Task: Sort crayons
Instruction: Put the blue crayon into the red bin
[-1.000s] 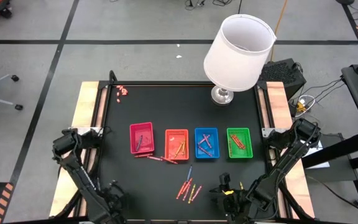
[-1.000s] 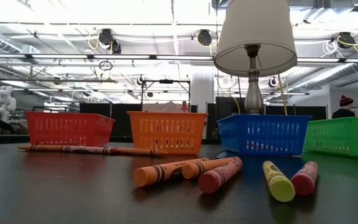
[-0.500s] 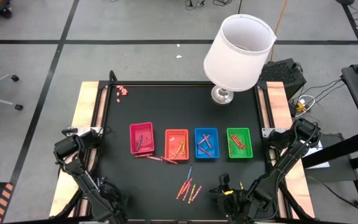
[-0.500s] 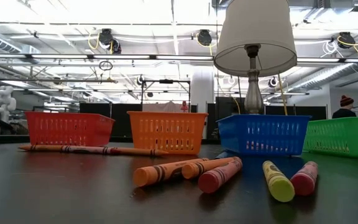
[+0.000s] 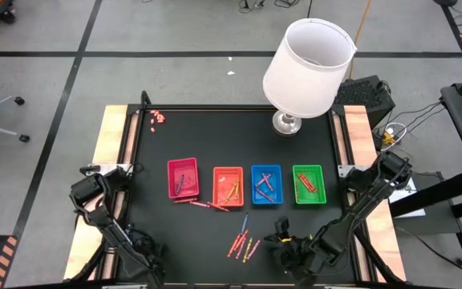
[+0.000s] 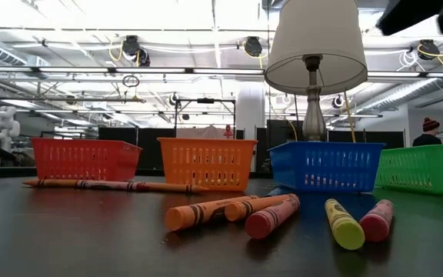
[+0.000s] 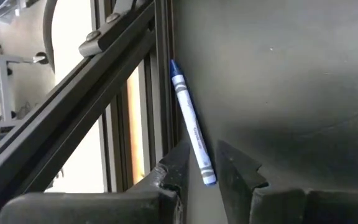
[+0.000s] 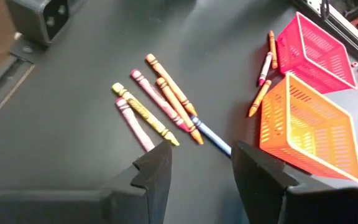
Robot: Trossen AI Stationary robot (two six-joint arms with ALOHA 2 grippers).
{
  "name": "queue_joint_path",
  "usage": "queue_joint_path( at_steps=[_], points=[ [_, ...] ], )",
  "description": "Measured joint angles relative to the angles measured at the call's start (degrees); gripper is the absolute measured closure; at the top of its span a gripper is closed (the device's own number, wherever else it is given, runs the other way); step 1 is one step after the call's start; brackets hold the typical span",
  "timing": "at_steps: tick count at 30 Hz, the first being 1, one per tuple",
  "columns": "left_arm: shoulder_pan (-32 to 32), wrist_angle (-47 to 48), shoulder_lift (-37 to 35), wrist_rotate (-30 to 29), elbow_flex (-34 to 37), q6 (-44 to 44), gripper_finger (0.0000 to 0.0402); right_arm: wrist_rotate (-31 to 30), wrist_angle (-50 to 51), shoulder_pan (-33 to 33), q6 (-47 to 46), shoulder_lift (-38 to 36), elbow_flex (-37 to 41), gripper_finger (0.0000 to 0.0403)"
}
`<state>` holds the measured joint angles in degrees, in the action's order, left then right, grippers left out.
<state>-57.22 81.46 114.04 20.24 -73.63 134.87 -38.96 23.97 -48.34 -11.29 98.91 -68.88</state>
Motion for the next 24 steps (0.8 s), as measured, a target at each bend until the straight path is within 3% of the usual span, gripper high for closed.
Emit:
queue_joint_path(
  at_steps=[6,15,24],
  points=[
    [0.1,-0.9,0.0,3.6,2.3,-0.2,0.0331,0.1,0.0,1.2,0.0,0.0,0.0,0.0252],
    [1.1,-3.9,0.0,3.6,2.9,-1.6,0.0331,0.2,0.0,1.4,0.2,0.0,0.0,0.0252],
    [4.8,2.0,0.0,4.7,0.8,-21.0,0.0351,0.2,0.0,1.5,0.2,0.0,0.0,0.0252]
  ],
)
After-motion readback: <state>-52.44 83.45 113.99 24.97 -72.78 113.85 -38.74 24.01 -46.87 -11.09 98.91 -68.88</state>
